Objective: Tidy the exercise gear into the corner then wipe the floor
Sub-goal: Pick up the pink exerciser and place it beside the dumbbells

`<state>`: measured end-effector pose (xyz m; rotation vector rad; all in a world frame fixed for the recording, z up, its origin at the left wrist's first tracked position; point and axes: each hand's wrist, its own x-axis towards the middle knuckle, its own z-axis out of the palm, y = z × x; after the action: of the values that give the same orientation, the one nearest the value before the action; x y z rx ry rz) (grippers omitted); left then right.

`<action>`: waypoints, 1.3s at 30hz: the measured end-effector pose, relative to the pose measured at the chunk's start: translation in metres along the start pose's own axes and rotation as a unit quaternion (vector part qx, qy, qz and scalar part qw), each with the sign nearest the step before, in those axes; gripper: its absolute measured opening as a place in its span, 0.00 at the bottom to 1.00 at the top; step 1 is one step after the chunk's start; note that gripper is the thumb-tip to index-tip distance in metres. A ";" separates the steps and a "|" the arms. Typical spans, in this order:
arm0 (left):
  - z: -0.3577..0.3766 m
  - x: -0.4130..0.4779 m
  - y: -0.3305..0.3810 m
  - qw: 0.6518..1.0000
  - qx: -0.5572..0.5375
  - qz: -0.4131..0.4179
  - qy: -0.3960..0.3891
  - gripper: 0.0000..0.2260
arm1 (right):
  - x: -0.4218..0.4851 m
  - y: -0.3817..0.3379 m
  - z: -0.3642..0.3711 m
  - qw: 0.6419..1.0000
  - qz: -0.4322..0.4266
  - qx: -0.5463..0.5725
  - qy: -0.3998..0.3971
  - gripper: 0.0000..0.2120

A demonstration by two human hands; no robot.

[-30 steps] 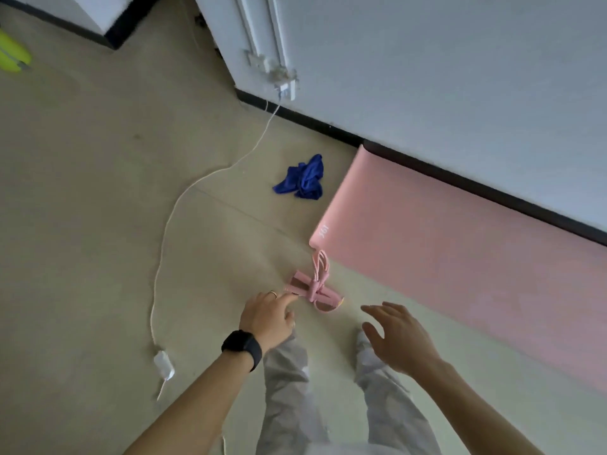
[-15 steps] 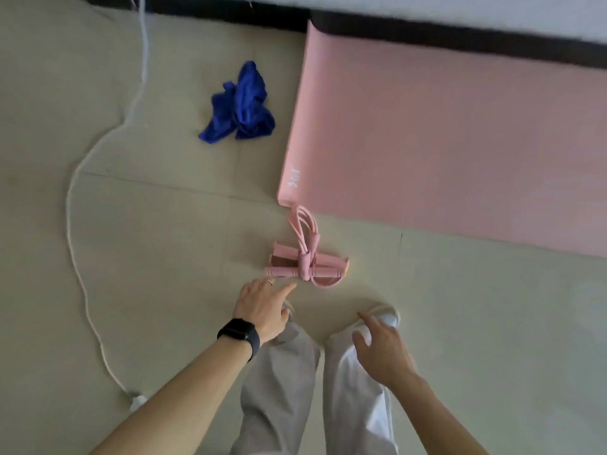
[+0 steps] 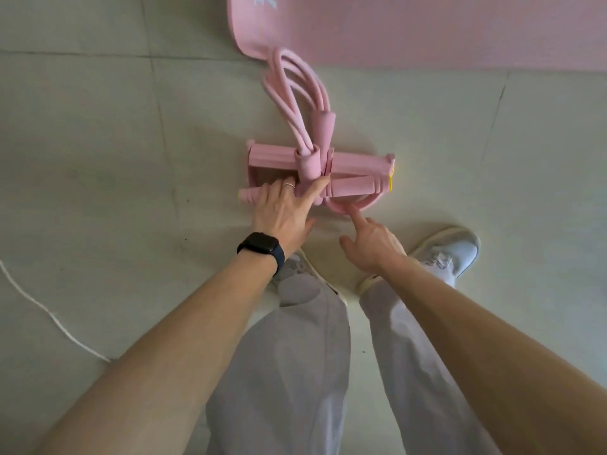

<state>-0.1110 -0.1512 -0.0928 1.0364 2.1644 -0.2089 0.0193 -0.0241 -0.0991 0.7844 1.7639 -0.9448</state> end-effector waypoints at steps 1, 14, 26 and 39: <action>0.002 0.003 -0.001 1.000 -0.003 0.004 0.012 0.33 | 0.007 -0.001 0.003 1.000 0.000 0.006 0.012 0.32; -0.153 -0.097 -0.009 0.963 -0.249 -0.106 0.011 0.18 | -0.149 -0.030 -0.097 0.963 0.093 0.095 0.233 0.15; -0.390 -0.233 0.105 0.888 -0.424 -0.120 0.129 0.16 | -0.406 -0.044 -0.229 0.851 -0.112 0.181 0.481 0.17; -0.657 -0.360 0.201 0.866 -0.460 0.073 0.183 0.15 | -0.725 -0.039 -0.347 0.751 -0.113 0.358 0.542 0.25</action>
<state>-0.1647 0.0384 0.6570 0.6711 2.0746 1.0760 0.0817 0.1872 0.6743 1.9412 2.5112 -1.5419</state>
